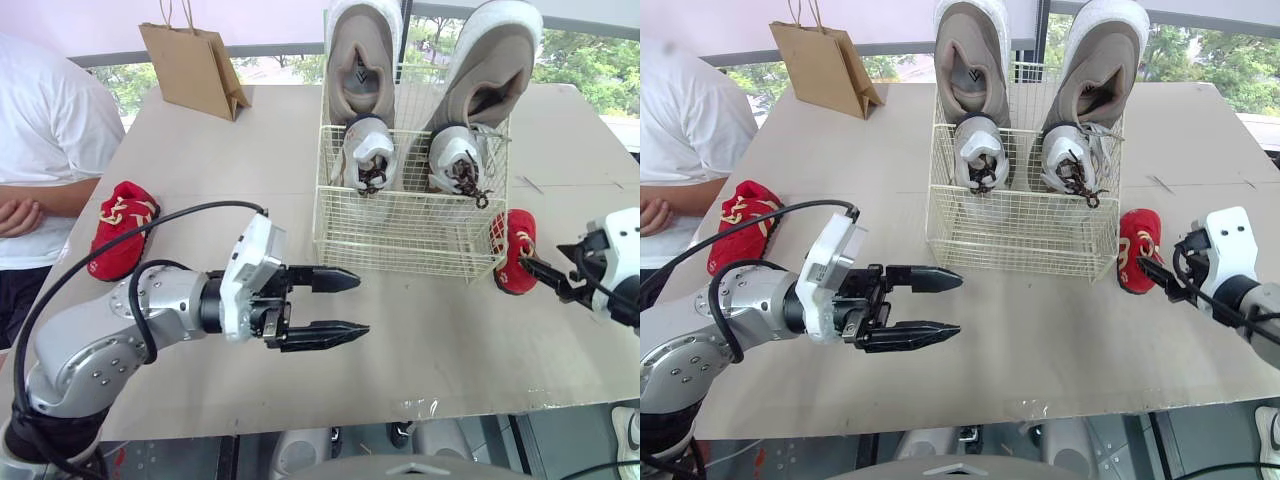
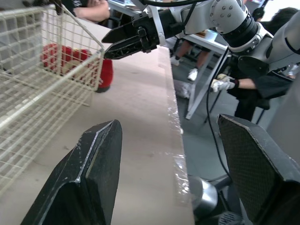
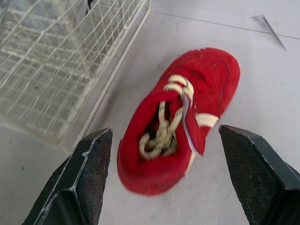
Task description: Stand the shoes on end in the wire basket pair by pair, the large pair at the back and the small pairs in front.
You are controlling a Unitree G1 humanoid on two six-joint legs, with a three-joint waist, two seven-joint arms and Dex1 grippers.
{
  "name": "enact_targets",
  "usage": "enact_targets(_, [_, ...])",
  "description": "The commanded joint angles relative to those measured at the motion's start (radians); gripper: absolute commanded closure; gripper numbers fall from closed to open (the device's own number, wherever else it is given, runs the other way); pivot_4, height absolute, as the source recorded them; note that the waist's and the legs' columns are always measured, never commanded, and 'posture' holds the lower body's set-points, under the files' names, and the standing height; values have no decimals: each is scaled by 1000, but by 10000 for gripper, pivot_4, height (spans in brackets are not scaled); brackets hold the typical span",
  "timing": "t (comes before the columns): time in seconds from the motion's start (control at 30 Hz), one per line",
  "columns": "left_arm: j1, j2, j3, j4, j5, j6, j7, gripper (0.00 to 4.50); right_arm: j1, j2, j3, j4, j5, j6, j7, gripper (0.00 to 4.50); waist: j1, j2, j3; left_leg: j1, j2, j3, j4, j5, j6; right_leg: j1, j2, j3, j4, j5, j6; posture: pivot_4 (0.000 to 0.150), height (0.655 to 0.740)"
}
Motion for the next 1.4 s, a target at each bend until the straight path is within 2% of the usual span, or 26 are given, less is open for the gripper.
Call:
enact_targets(0.03, [-14,-17,-15,-50,-27,8,45,9839,-63,-22,-26,49,8,48,14,10134,-1,0,0,0,0,1,0,0,0,0,0,1,0,0,0,1500,7400])
enact_targets(0.17, [-6,-37,-33,-70,-16,9,95,9839,-105,-74,-3,55,2,127,38,10134,0,0,0,0,0,0,0,0,0,-1,1,0,0,0,0,1500,7400])
enact_targets(0.33, [-14,-59,-44,-80,-44,14,153,9839,-147,-18,-9,46,55,191,16,10134,-1,0,0,0,1,0,0,0,0,-1,2,1,0,0,0,1500,7400])
enact_targets(0.5, [-20,-55,-43,-85,-63,24,183,9839,-143,93,-24,-8,110,268,-82,10134,-1,0,0,0,1,0,0,0,0,-1,2,1,1,0,0,1500,7400])
enact_targets(0.63, [-17,-48,-41,-87,-66,25,180,9839,-108,146,58,-22,-23,263,-176,10134,-1,-1,-1,0,1,0,0,0,0,-1,2,1,0,0,0,1500,7400])
enact_targets(0.77, [-21,-46,-45,-85,-65,26,176,9839,-96,167,125,-5,-138,221,-194,10134,-3,-3,-2,1,1,2,0,0,0,-1,1,2,0,0,0,1500,7400])
enact_targets(0.8, [-23,-46,-46,-84,-65,27,175,9340,-94,169,136,-3,-155,214,-187,15483,-4,-4,-2,1,1,2,0,0,0,-1,1,2,0,0,0,1500,7400])
enact_targets(0.87, [-27,-47,-49,-80,-65,27,174,9340,-87,161,163,-8,-194,196,-167,21257,-10,-4,-3,1,1,2,0,-2,-4,0,1,2,0,0,0,1500,7400])
enact_targets(0.93, [-31,-49,-51,-78,-64,27,174,9340,-79,154,178,-16,-221,178,-148,33922,-11,-4,-3,1,0,2,0,-2,-4,0,1,2,1,0,0,1500,7400])
enact_targets(0.97, [-33,-51,-53,-77,-63,27,174,9340,-71,140,190,-23,-240,166,-136,36028,-10,-4,-3,1,0,2,0,-2,-4,0,1,1,1,0,0,1500,7400])
enact_targets(1.03, [-36,-55,-54,-72,-62,25,171,9340,-45,89,222,-43,-295,115,-100,43778,-6,-4,-2,0,0,1,0,0,-4,0,1,1,0,0,0,1500,7400])
enact_targets(1.17, [-47,-68,-59,-60,-61,21,166,9340,75,-63,186,-114,-368,17,39,44545,11,-2,-1,-2,-3,0,0,2,-4,-1,-1,1,-1,0,0,1500,7400])
enact_targets(1.23, [-59,-81,-60,-45,-81,24,169,9340,195,-164,103,-154,-415,-57,175,44545,9,-2,-1,-2,-3,0,0,2,-3,-1,-2,1,-1,0,0,1500,7400])
enact_targets(1.3, [-81,-96,-61,-23,-112,32,176,9340,349,-237,-32,-185,-484,-158,365,44545,6,0,-1,-3,-4,0,0,2,-3,-2,-2,2,-1,0,1,1500,7400])
enact_targets(1.4, [-132,-119,-67,23,-179,56,190,9340,573,-247,-312,-223,-542,-325,759,44545,3,1,-1,-2,-2,-1,0,1,-2,-1,0,1,0,-1,2,1500,7400])
